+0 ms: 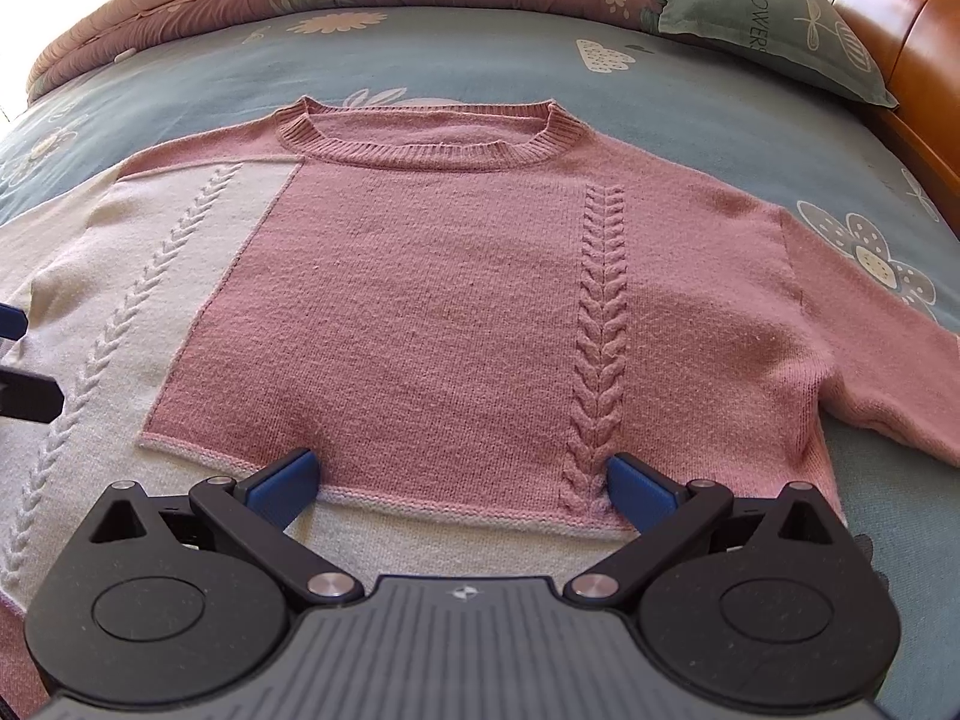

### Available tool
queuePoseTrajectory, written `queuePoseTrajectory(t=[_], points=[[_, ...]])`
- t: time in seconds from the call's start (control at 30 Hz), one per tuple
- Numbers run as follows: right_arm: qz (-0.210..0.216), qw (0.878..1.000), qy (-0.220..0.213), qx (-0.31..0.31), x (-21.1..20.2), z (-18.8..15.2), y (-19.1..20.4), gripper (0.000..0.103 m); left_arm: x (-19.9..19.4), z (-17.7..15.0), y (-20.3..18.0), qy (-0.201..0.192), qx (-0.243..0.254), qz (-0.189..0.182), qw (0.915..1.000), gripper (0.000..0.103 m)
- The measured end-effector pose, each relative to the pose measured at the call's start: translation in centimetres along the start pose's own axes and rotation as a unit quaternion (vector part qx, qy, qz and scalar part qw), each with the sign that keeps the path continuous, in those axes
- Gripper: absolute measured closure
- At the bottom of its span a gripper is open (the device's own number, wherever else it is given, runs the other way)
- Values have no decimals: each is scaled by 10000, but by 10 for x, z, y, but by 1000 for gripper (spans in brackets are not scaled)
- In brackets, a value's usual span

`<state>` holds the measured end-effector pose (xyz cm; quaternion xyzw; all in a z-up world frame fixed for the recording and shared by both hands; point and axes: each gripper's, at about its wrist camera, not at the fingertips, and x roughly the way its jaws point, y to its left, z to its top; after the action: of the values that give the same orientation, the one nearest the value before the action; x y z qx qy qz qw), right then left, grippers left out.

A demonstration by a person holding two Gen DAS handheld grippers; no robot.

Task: Fold clothes
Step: 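Move the left tool toward the cream sleeve with pink cuff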

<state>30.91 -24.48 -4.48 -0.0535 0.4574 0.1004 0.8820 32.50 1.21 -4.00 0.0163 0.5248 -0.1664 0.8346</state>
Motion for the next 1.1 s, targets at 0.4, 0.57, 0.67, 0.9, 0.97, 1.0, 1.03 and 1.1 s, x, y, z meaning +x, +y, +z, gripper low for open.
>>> queuePoseTrajectory(t=[0.4,0.57,0.67,0.9,0.97,1.0,1.03,1.1], points=[[-17,10000,33,6,1,1,1,0,-11,-26,-6,121,-163,-213,9996,1],[-12,10000,46,4,1,1,1,0,-17,-26,6,20,-446,-195,9988,2],[-33,10000,50,18,1,1,2,0,-24,-14,26,-211,-582,71,9981,2],[144,9997,180,101,-8,13,2,0,-35,-5,109,-663,-1276,1303,9810,2],[246,9997,70,4,-14,16,8,0,-34,-8,131,-675,-1451,1563,9746,2],[297,9995,38,-68,-17,17,12,0,-31,-11,141,-631,-1543,1618,9726,2],[352,9993,24,-130,-18,19,18,0,-28,-15,148,-530,-1655,1608,9716,2],[477,9987,7,-192,-19,25,29,0,-23,-24,157,-364,-1814,1502,9712,2]])
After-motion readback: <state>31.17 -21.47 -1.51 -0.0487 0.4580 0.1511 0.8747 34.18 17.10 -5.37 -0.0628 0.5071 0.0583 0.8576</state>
